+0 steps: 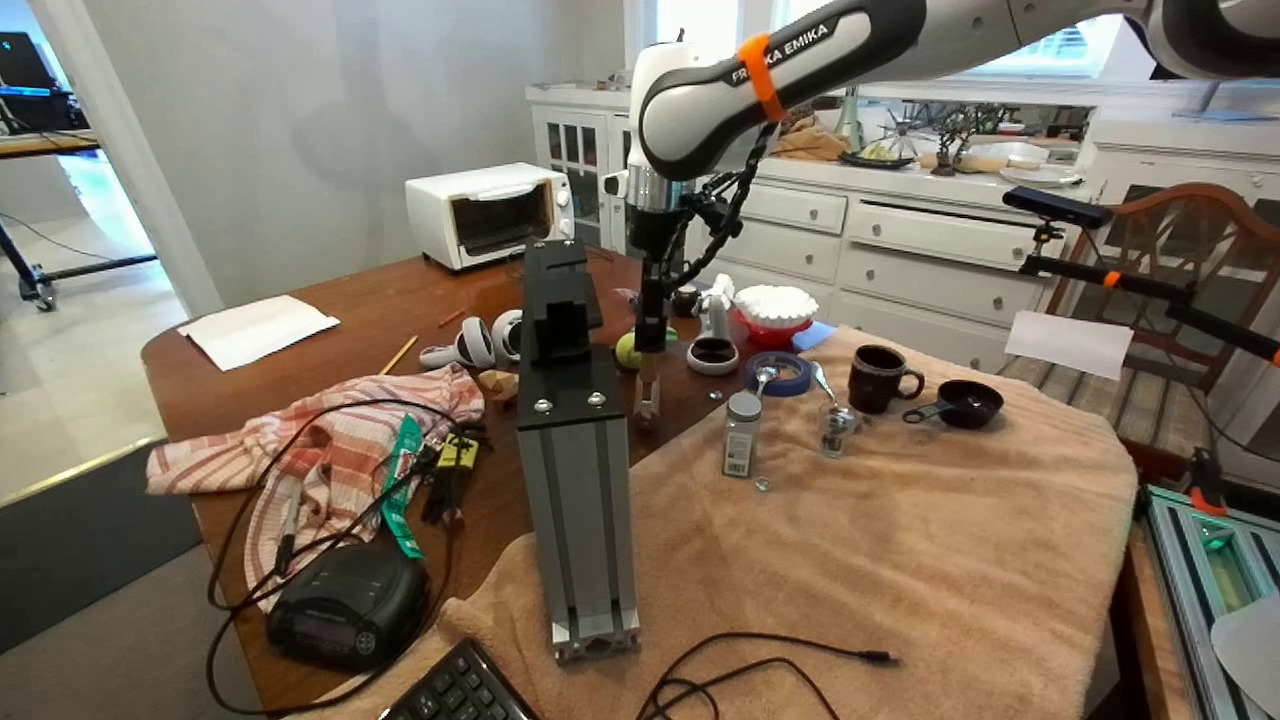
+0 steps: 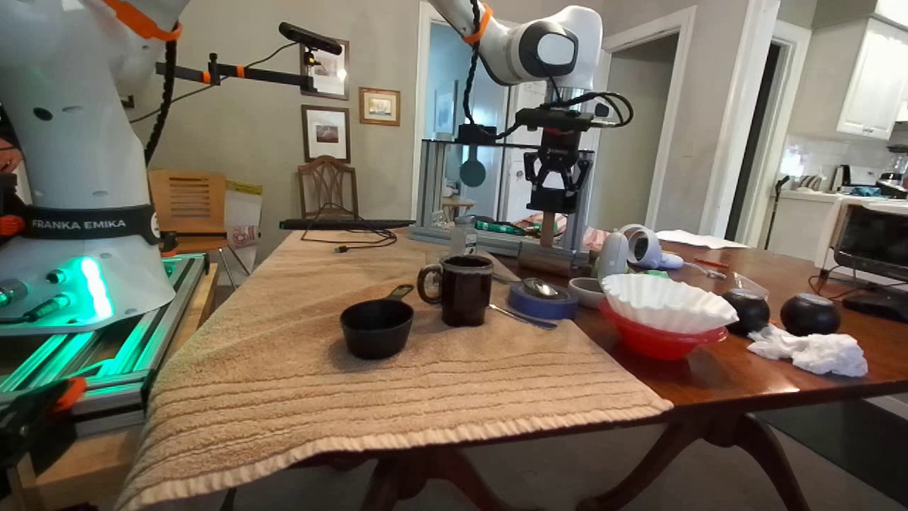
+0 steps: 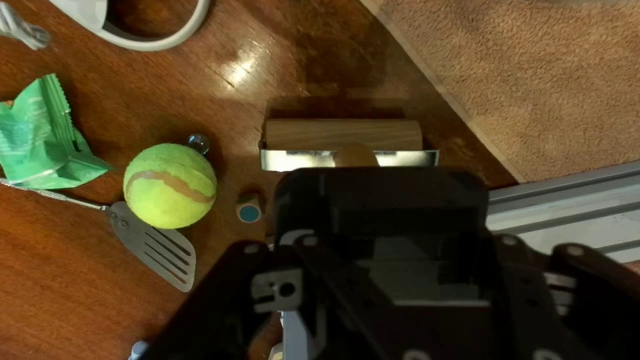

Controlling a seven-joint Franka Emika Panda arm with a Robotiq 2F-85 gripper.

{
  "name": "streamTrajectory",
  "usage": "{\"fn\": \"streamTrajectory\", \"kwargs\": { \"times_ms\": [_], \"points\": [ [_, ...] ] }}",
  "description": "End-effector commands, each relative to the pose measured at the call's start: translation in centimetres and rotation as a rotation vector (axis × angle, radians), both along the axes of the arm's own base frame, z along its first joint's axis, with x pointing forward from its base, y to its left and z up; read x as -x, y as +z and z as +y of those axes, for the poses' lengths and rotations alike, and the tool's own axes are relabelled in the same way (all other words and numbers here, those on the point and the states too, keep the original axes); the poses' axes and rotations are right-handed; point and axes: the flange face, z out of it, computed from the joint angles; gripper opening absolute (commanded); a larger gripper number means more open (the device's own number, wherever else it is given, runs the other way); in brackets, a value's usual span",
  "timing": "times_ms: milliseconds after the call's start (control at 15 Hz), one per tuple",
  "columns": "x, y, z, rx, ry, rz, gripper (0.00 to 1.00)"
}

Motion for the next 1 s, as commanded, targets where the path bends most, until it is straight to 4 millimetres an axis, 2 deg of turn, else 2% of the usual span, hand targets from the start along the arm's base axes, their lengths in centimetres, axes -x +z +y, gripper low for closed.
{"fn": "streamTrajectory", "kwargs": {
  "times_ms": [0, 67, 800, 933],
  "points": [
    [-0.7, -0.9, -0.1, -0.028, -0.006, 0.017, 0.25],
    [-0.8, -0.8, -0.2, -0.029, -0.008, 0.013, 0.22],
    [-2.3, -0.4, 1.5, -0.064, -0.006, -0.025, 0.22],
    [-2.3, -0.7, 1.5, -0.029, 0.014, -0.004, 0.22]
  ]
}}
